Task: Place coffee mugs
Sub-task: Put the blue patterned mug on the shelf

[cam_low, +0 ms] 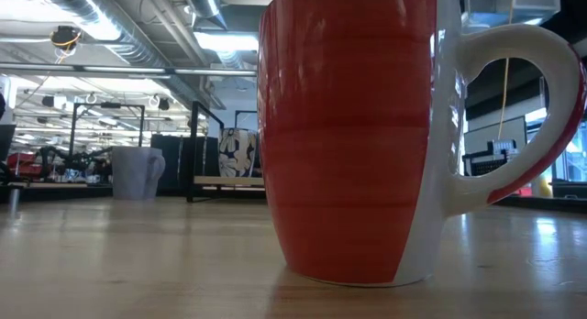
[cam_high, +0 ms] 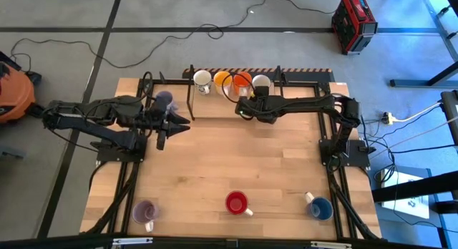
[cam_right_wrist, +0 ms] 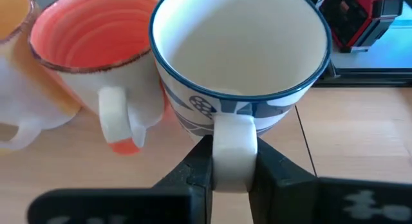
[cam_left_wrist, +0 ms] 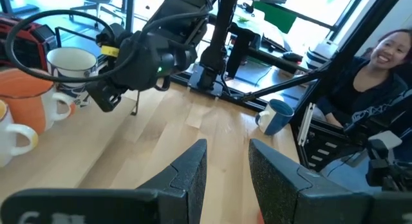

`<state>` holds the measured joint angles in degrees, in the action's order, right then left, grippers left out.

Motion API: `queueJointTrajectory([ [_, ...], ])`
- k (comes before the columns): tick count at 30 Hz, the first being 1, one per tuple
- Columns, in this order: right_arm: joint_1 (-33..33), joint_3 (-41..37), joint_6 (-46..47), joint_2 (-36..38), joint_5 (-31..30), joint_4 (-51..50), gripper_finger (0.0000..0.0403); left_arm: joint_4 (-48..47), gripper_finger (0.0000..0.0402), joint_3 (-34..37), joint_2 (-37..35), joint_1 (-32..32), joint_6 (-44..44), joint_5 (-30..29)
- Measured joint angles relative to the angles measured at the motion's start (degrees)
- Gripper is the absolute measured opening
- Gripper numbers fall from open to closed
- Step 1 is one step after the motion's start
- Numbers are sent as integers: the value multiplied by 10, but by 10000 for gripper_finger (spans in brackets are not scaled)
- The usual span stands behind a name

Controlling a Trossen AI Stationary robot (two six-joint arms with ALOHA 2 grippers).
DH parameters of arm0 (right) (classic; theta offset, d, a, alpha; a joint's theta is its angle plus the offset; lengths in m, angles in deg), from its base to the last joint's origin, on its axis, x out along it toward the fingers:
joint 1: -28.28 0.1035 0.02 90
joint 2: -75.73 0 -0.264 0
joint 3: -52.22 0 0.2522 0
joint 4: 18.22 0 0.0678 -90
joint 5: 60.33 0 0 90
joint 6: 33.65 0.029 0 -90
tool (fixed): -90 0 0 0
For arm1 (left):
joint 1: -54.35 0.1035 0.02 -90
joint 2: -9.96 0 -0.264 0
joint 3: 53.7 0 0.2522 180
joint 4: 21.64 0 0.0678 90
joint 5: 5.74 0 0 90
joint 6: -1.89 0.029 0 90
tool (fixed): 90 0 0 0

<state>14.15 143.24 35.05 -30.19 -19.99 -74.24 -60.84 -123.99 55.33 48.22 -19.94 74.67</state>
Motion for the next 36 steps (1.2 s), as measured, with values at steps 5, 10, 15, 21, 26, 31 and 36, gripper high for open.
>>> queueJointTrajectory([
  [5, 0, 0, 5, -6, -7, 0, 48, 13, 110, 0, 0, 0, 0, 0],
  [10, 0, 0, 8, -9, -10, 1, 66, 22, 110, 0, 0, 0, 4, 0],
  [15, 0, 0, 7, -10, -14, 2, 99, 24, 110, 0, 0, 0, 10, 0],
  [21, 0, 0, 7, -11, -17, -9, 135, 24, 110, 0, 0, 0, 10, 0],
  [26, 11, -1, 3, 5, -29, -37, 147, 24, 110, 0, 0, 0, 10, 0],
  [31, 16, -2, -34, 38, -4, -52, 146, 24, 110, 0, 0, 0, 10, 0],
  [36, 16, -2, -86, 75, 61, -54, 145, 24, 110, 0, 0, 0, 10, 0],
])
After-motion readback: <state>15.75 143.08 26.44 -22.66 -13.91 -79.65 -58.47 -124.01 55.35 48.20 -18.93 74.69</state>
